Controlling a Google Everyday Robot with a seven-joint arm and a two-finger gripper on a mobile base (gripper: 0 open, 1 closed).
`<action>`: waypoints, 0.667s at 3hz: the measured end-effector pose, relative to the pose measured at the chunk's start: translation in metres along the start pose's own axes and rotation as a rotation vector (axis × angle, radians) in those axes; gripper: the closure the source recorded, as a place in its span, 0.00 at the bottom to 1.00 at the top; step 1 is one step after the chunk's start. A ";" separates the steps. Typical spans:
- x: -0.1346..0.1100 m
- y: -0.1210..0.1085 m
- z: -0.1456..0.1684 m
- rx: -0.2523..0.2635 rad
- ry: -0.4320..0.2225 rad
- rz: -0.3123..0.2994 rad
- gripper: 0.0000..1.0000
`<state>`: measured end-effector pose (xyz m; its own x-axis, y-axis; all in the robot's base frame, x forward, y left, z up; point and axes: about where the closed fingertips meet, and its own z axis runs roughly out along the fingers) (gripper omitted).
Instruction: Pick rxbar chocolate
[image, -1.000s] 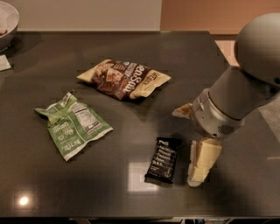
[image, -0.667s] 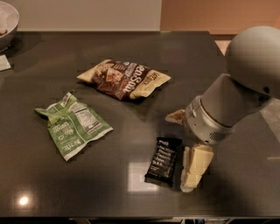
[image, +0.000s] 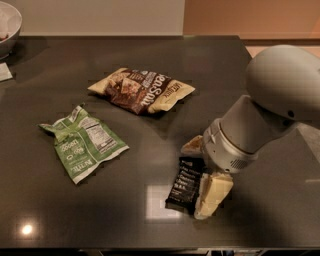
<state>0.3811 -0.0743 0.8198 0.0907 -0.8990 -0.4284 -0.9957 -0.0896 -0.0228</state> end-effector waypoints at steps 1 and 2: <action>0.000 0.000 0.001 -0.003 -0.002 0.000 0.41; -0.003 -0.001 -0.004 -0.002 -0.012 -0.001 0.65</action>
Offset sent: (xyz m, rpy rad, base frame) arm 0.0034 0.0020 0.0085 0.0288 0.0112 0.0018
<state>0.3819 -0.0729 0.8251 0.0916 -0.8937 -0.4393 -0.9956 -0.0913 -0.0218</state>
